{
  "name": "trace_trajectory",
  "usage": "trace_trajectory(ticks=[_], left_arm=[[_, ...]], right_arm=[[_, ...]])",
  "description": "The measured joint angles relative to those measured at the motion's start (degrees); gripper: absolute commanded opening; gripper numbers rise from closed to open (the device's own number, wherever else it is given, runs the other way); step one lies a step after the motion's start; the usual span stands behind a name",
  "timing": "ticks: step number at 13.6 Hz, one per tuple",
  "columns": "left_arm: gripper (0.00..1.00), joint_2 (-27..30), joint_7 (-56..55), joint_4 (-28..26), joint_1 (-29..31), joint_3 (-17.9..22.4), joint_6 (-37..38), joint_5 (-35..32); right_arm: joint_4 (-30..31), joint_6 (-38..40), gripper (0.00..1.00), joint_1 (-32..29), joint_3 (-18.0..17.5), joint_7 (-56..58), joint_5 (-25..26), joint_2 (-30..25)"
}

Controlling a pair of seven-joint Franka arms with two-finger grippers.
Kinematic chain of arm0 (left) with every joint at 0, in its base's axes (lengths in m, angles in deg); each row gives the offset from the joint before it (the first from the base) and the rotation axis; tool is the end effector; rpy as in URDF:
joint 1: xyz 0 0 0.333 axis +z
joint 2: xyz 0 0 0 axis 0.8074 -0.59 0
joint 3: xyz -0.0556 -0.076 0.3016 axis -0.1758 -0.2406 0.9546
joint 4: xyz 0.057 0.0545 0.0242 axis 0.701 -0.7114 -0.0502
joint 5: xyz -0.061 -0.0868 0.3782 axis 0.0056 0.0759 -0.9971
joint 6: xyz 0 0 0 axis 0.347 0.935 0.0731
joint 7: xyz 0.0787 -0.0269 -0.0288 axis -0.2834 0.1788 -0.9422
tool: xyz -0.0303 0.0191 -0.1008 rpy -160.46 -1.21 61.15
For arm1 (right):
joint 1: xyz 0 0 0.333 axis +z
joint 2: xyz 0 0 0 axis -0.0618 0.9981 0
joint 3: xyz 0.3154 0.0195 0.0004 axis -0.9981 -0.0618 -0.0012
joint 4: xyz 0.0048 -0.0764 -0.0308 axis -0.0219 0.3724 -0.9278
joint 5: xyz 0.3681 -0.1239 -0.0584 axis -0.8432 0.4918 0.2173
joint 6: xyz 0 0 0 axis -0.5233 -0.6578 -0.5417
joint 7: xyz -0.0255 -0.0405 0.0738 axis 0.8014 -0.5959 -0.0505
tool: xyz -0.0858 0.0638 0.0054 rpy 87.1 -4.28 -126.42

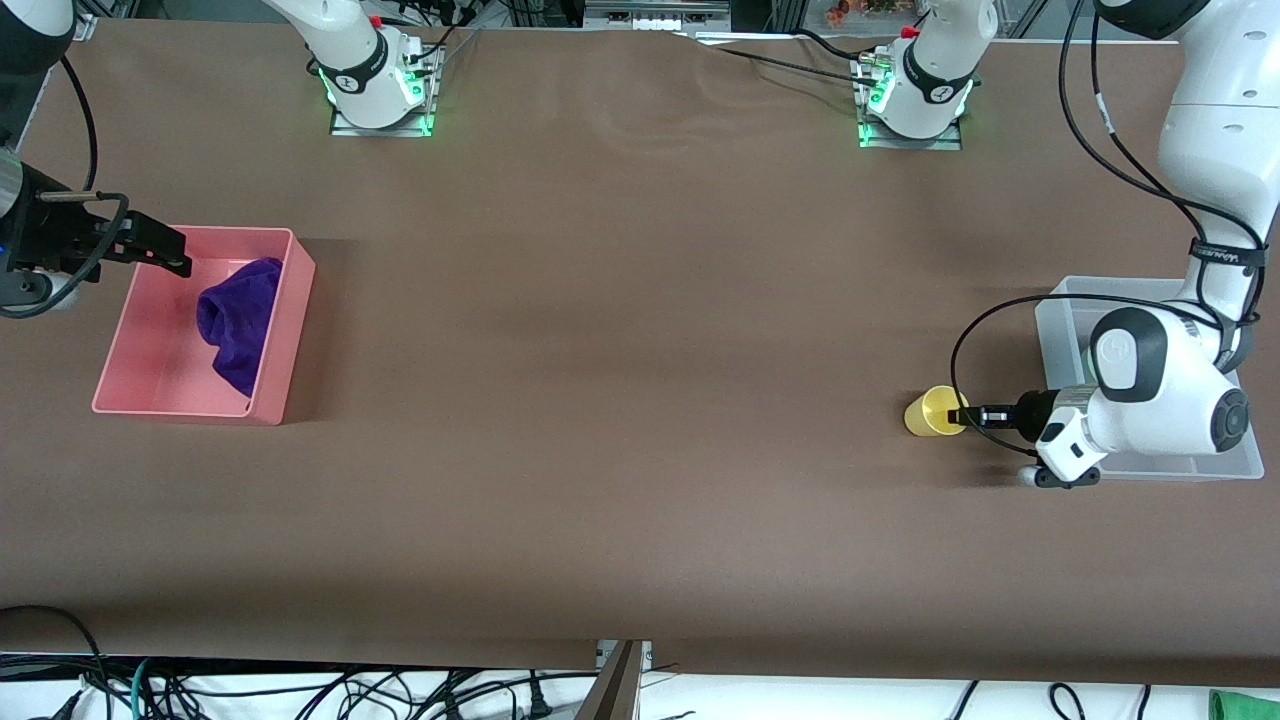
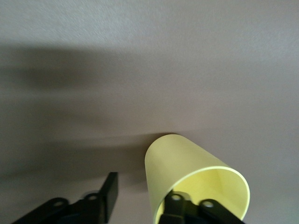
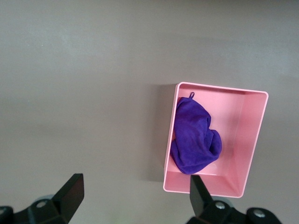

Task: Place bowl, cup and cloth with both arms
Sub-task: 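Lift the yellow cup and carry it over the green bowl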

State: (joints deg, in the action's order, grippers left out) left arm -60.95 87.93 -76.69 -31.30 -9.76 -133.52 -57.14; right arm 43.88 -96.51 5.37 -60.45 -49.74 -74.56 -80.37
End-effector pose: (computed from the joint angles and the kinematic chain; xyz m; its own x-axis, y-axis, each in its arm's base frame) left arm 0.6641 0.0542 0.1928 0.9663 0.0134 -0.2570 0.1079 -0.9278 0.3572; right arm 0.5957 0.0206 0.6059 0.9943 0.0770 -0.0742 0.0784 -0.9968 0.0150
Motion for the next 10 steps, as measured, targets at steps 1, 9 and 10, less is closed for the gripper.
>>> trace_trajectory(ticks=[1, 9, 10], left_arm=[[0.00, -0.31, 0.00, -0.01, -0.37, -0.01, 0.00, 0.00], [0.00, 5.38, 1.22, 6.41, -0.66, -0.06, 13.41, -5.34], [0.00, 6.81, 3.62, 8.15, -0.45, 0.14, 16.17, -9.32]], right_arm=[[0.00, 0.00, 1.00, 0.01, 0.00, -0.01, 0.00, 0.00], [0.00, -0.16, 1.00, 0.09, -0.08, -0.02, 0.01, 0.03], [0.00, -0.16, 1.00, 0.09, -0.08, -0.03, 0.01, 0.03]])
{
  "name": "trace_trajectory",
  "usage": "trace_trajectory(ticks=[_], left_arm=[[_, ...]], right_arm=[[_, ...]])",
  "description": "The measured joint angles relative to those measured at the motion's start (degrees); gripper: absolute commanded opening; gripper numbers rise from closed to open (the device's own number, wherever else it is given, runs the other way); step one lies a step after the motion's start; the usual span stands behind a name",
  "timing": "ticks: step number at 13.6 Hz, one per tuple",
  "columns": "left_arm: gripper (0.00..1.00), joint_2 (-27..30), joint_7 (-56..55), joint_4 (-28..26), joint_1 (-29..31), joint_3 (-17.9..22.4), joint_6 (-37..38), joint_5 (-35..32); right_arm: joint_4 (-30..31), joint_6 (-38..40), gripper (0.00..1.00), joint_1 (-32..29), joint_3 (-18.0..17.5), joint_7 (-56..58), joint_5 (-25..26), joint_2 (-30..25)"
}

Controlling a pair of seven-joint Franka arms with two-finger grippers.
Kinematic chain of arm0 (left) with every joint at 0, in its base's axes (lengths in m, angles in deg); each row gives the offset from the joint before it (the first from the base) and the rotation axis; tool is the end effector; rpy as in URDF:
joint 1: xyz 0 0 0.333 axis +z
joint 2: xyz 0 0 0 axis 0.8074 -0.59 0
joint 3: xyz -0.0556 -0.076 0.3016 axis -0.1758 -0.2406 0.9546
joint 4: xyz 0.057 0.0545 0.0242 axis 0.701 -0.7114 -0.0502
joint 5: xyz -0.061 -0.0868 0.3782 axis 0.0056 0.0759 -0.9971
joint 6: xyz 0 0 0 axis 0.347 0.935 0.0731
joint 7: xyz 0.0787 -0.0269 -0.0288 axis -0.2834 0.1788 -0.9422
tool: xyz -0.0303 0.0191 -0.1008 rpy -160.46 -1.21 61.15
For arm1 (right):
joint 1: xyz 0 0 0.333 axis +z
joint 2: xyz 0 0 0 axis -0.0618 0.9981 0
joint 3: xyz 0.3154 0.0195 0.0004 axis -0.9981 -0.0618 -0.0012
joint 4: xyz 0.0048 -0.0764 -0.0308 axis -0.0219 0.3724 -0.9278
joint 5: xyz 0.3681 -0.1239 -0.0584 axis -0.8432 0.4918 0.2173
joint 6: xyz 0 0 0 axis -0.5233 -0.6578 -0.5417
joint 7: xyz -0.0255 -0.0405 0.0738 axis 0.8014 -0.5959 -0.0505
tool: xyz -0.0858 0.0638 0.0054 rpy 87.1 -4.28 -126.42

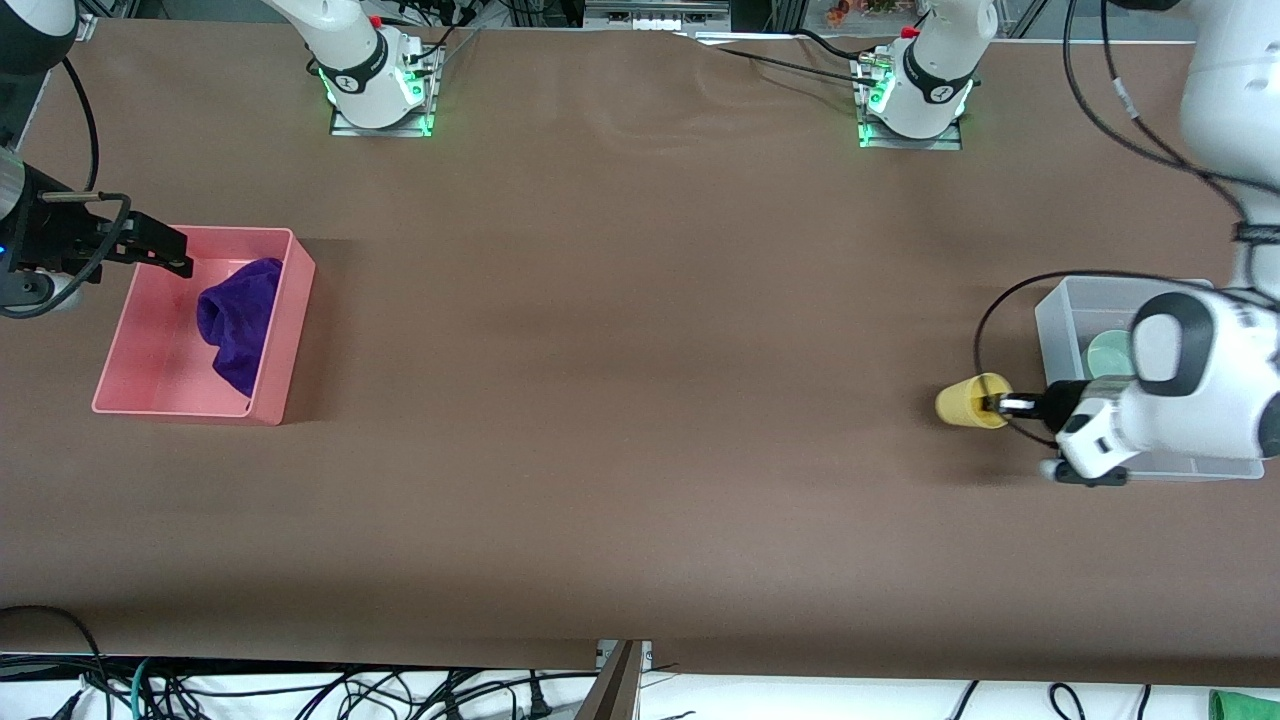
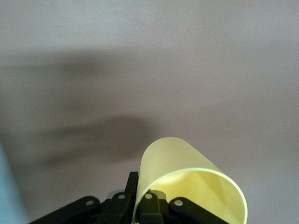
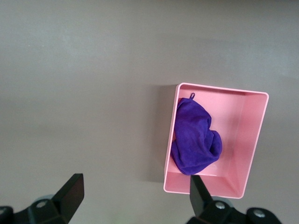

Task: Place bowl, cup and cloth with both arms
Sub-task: 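Lift the yellow cup and carry it over the green bowl, then lower the yellow cup into the green bowl and open the left gripper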

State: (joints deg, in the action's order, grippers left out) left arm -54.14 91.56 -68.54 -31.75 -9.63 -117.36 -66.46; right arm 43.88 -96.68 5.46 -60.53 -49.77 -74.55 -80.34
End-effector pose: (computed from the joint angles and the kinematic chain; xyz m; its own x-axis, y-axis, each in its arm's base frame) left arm 0.6744 0.0738 0.3097 0.9533 -0.1400 -0.2676 -0.0792 -0.9709 0.2261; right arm 0.5962 0.0223 0.6058 0.9942 0.0795 -0.0718 0.0808 -0.9966 0.0152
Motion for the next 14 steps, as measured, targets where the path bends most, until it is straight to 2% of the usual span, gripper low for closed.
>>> trace_trajectory(ticks=[3, 6, 7, 8, 9, 14], left_arm=[[0.00, 2.66, 12.31, 1.35, 2.13, 1.14, 2.24, -14.36], [0.00, 2.05, 22.94, 0.23, 7.08, 1.81, 1.06, -21.37], [0.31, 1.75, 25.31, -0.93, 8.77, 1.86, -0.86, -22.39], [0.86, 1.46, 26.78, -2.30, 10.19, 1.91, -2.96, -22.94], [1.00, 1.11, 27.53, -3.64, 11.39, 1.92, -4.74, -23.05], [1.00, 1.13, 29.85, -5.17, 12.36, 1.21, -5.46, -23.05]], right_arm=[[0.00, 0.00, 1.00, 0.19, -0.03, -0.01, 0.57, 0.00], [0.00, -0.01, 1.00, 1.96, -0.15, -0.03, 2.91, 0.01], [0.00, -0.01, 1.00, 2.58, -0.22, -0.15, 3.28, 0.01], [0.00, -0.01, 1.00, 2.95, -0.26, -0.26, 3.38, 0.01], [0.00, -0.01, 1.00, 3.11, -0.25, -0.29, 3.43, 0.01], [0.00, -0.01, 1.00, 3.06, 0.00, -0.29, 3.46, 0.02]])
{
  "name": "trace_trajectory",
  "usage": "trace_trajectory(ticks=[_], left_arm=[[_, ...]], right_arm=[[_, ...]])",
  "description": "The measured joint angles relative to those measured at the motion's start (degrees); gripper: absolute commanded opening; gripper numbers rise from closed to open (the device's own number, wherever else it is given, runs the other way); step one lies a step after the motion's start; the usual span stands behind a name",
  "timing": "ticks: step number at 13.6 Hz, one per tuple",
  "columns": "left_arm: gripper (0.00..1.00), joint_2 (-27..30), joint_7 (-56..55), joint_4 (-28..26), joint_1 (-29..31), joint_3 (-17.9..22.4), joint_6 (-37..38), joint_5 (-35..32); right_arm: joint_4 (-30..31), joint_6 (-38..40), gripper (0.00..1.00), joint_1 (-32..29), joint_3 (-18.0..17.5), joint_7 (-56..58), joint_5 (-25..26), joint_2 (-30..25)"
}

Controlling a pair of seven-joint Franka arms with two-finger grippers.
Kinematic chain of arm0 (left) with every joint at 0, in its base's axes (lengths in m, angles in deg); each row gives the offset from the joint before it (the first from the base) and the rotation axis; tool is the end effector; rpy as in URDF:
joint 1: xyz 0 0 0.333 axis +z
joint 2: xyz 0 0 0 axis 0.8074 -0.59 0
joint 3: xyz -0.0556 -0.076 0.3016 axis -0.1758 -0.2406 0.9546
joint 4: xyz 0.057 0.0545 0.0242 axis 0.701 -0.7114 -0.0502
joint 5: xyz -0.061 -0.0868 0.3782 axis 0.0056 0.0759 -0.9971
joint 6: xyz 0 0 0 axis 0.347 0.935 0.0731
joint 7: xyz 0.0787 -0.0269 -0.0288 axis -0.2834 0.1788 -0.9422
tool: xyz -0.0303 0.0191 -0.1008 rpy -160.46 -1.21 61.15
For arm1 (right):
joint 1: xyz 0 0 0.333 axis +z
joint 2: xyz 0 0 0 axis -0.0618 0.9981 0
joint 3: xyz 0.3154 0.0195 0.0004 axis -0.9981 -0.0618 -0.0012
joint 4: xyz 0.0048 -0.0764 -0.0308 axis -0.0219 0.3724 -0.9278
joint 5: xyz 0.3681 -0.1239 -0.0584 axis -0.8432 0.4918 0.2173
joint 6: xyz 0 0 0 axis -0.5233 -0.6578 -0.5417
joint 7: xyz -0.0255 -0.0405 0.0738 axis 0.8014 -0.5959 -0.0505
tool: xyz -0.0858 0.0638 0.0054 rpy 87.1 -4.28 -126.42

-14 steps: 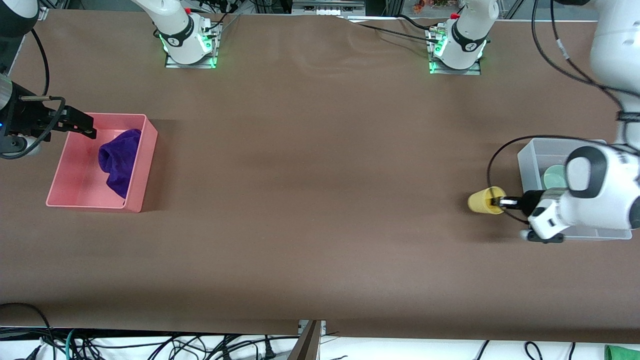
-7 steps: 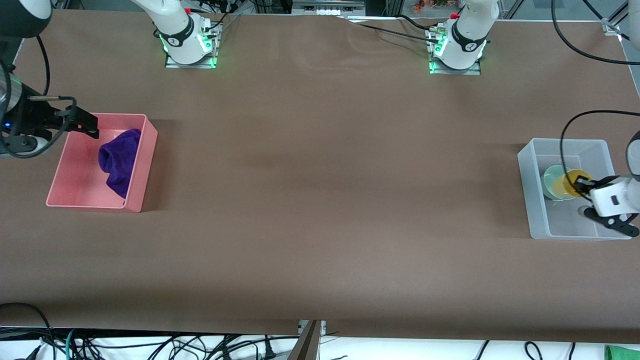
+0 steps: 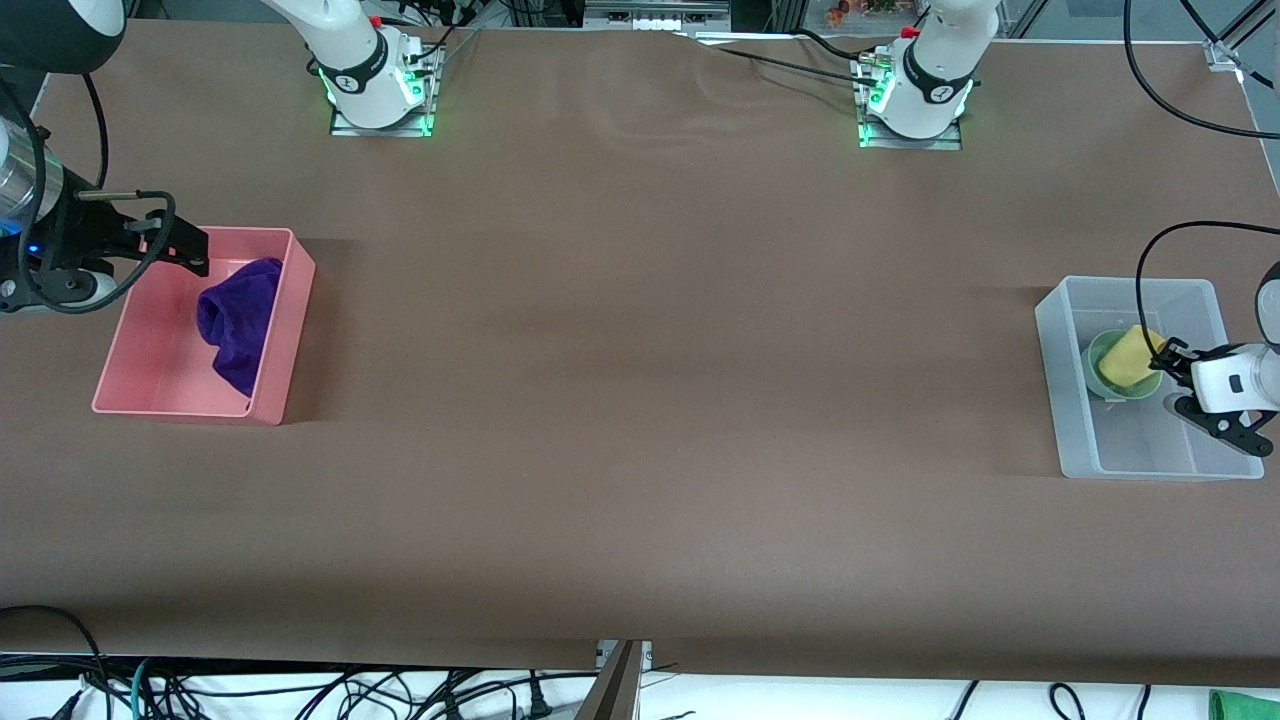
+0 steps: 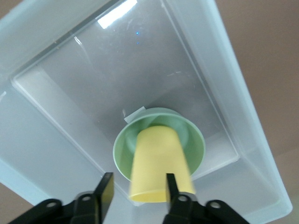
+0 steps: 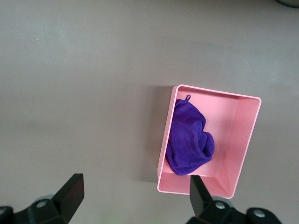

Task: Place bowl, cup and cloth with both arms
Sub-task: 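Lower the yellow cup into the green bowl and open the left gripper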

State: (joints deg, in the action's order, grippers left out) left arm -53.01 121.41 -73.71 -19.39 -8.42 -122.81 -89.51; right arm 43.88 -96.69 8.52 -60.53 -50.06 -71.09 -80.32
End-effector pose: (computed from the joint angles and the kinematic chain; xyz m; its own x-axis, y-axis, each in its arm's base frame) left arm 0.6252 0.2500 0.2878 0.7922 -0.5082 -0.3379 -0.5255 -0.8495 0.0456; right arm 0.5948 0.0473 0.6059 0.9897 0.1222 -0.0746 0.1278 -0.9889 0.0758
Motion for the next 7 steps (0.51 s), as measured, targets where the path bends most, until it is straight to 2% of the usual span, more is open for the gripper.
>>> trace_trajectory(ticks=[4, 7], left_arm=[[1.00, 2.47, -0.12, 0.55, -0.16, -4.32, 1.11, 1.13], [1.00, 5.47, -0.61, 0.74, -0.55, -7.51, 1.50, 8.40]], right_arm=[[0.00, 0.00, 1.00, -0.07, 0.08, 0.00, 0.00, 0.00], [0.00, 0.02, 1.00, -0.21, 0.18, 0.00, 0.00, 0.02]])
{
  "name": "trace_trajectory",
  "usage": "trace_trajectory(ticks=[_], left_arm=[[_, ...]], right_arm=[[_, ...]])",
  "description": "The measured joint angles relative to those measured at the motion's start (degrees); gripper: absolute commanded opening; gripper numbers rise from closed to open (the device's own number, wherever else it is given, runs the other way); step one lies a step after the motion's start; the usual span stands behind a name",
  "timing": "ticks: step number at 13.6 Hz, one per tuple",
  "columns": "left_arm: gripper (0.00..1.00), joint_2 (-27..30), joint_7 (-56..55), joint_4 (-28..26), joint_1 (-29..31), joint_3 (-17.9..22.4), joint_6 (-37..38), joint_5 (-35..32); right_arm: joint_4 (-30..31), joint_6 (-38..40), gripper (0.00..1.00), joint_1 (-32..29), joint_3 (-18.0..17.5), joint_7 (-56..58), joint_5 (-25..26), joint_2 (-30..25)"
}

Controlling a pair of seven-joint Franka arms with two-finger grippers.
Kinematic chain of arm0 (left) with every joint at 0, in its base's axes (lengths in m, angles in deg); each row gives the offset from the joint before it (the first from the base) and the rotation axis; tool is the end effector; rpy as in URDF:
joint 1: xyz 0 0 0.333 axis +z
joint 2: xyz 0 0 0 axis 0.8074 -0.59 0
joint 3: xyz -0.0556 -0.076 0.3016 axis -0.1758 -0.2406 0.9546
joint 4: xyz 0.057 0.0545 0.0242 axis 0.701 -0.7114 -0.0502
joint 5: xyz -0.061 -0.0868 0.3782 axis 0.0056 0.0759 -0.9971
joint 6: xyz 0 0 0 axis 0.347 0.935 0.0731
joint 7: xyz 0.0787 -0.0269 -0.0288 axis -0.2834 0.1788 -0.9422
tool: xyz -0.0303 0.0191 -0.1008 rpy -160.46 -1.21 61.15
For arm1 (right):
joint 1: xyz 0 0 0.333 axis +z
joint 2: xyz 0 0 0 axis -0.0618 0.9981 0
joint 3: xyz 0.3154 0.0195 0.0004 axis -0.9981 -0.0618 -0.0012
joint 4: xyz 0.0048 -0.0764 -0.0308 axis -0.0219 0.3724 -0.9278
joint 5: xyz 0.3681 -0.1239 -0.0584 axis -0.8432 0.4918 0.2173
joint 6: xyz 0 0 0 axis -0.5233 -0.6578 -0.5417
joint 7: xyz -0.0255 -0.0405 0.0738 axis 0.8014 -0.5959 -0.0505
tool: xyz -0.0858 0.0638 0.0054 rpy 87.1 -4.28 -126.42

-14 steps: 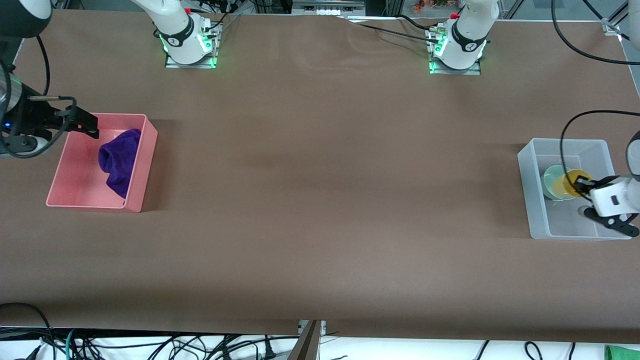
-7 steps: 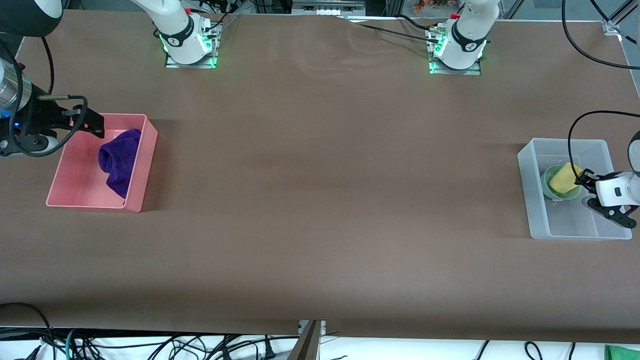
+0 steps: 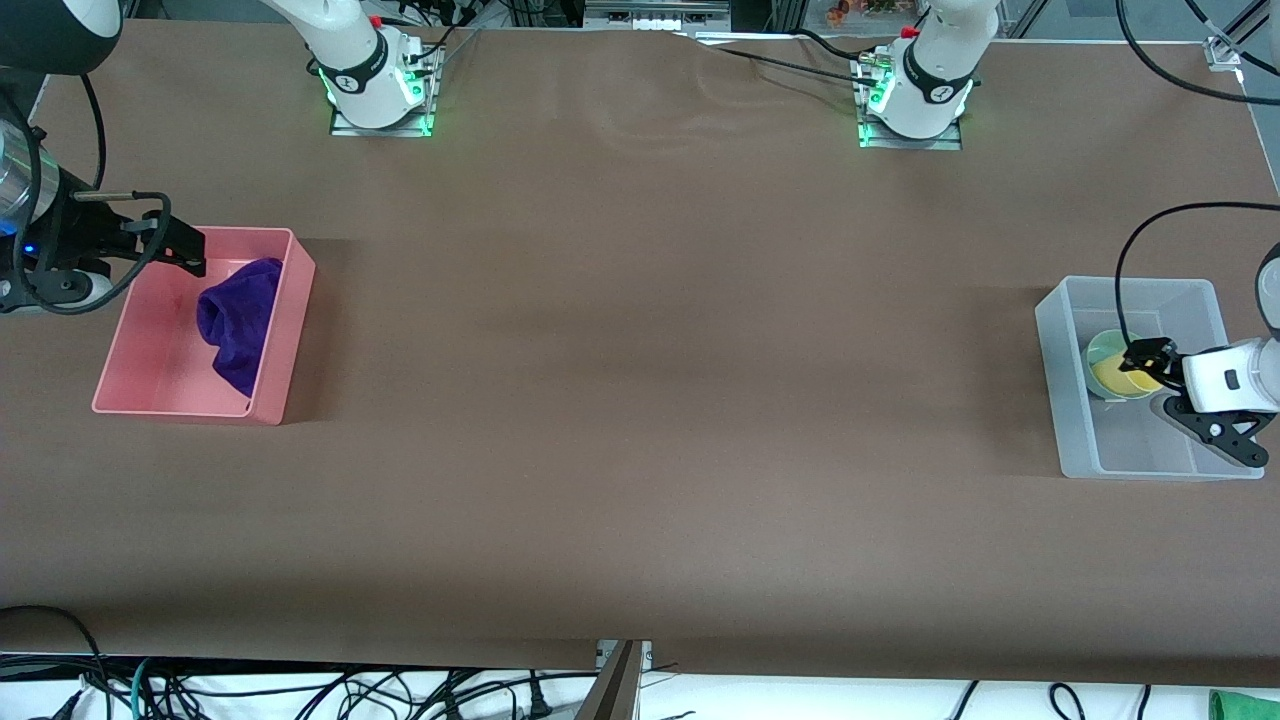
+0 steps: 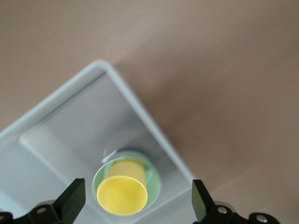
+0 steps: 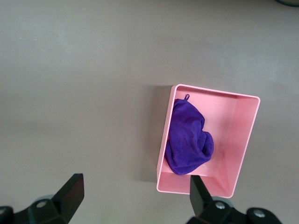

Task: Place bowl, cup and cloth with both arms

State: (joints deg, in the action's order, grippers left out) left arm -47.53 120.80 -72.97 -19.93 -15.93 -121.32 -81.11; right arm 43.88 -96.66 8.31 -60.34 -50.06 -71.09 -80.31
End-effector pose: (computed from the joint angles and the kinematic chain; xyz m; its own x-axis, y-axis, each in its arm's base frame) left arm 0.6513 0.1633 0.3656 0.8051 -0.5696 -0.1655 -0.5637 -0.8216 0.0852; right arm 0.5950 0.0433 0.6058 0.9905 0.1153 -0.0752 0.1210 -0.9897 0.0763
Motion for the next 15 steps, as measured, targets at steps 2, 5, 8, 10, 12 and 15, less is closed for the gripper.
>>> trace_trajectory(ticks=[2, 5, 8, 10, 12, 15], left_arm=[[1.00, 1.33, -4.49, 0.51, -0.15, -3.75, 0.11, 1.60], [1.00, 3.32, -16.57, 0.94, -1.64, -10.97, 2.87, 1.56], [1.00, 6.36, -24.89, 1.05, -7.49, -12.70, 4.76, 0.45], [1.00, 10.00, -29.66, 1.13, -16.03, -7.03, 6.24, 0.64], [1.00, 14.63, -35.18, 1.13, -27.74, 5.43, 7.35, 5.32], [1.00, 22.19, -41.69, -2.62, -35.25, 18.38, 7.79, 15.54]], right_arm=[[0.00, 0.01, 1.00, -0.07, 0.03, 0.00, 0.00, 0.01], [0.00, 0.01, 1.00, -0.17, 0.04, 0.00, 0.00, 0.02], [0.00, 0.01, 1.00, -0.24, 0.04, 0.00, 0.00, 0.03], [0.00, 0.03, 1.00, -0.27, 0.05, 0.00, -0.01, 0.03], [0.00, 0.03, 1.00, -0.27, 0.05, 0.00, -0.01, 0.04], [0.01, 0.03, 1.00, -0.24, 0.03, 0.00, -0.01, 0.04]])
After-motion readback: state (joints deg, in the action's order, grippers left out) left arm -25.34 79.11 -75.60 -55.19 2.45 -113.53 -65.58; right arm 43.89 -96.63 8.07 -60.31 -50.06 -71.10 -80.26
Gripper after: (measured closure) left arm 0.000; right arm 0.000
